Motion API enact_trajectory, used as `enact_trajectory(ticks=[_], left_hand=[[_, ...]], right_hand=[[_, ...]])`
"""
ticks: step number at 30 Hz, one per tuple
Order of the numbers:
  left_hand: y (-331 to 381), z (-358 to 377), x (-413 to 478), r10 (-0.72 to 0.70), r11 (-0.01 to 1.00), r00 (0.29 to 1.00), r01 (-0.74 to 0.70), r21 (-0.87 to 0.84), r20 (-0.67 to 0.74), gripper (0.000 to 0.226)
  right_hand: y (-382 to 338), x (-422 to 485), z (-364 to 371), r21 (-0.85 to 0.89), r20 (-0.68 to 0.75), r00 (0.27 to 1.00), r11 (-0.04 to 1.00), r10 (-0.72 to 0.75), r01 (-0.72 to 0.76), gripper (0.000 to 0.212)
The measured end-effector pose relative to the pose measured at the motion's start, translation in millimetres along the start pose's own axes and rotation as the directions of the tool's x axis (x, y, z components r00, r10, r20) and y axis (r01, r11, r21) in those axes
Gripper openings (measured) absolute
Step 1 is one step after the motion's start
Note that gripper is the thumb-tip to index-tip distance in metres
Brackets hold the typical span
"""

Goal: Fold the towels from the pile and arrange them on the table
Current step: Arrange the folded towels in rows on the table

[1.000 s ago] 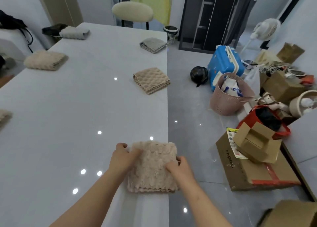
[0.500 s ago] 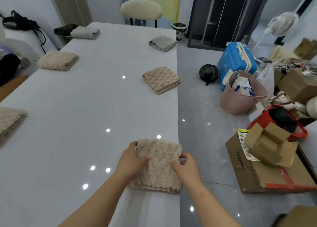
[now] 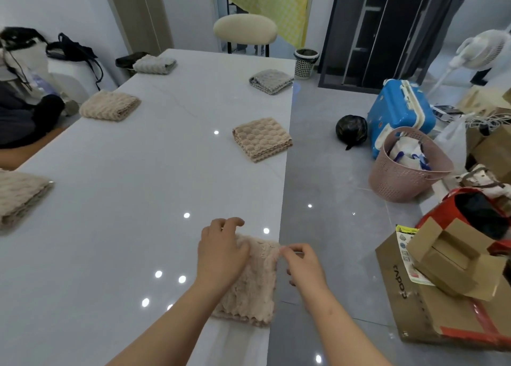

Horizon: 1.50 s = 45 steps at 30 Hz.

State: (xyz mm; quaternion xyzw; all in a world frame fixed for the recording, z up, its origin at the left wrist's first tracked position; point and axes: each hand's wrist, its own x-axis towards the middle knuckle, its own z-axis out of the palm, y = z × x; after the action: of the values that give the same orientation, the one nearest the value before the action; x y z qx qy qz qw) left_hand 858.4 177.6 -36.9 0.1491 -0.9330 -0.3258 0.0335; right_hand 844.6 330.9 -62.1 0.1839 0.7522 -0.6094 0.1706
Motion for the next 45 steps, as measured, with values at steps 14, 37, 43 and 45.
enact_trajectory(ticks=[14,37,43,45], left_hand=[[108.9,79.5,15.8,-0.244,0.911,0.970,0.226,-0.344,-0.010,0.017],[115.5,100.0,283.2,-0.509,0.841,0.851,0.457,-0.291,-0.133,0.030],[115.6,115.4,300.4,-0.625,0.780,0.737,0.576,-0.243,-0.260,0.031],[118.7,119.5,306.6,-0.660,0.751,0.693,0.611,-0.249,-0.289,0.030]], right_hand=[[-25.5,70.9,-122.6,-0.133,0.228,0.972,0.987,-0.055,0.087,0.009],[-204.5,346.2,-34.3,-0.296,0.496,0.849,0.884,-0.180,0.361,0.014],[-227.7,402.7,-10.9,-0.325,0.575,0.786,0.818,-0.228,0.474,0.028],[-234.5,415.4,-5.8,-0.336,0.628,0.748,0.791,-0.217,0.511,0.042]])
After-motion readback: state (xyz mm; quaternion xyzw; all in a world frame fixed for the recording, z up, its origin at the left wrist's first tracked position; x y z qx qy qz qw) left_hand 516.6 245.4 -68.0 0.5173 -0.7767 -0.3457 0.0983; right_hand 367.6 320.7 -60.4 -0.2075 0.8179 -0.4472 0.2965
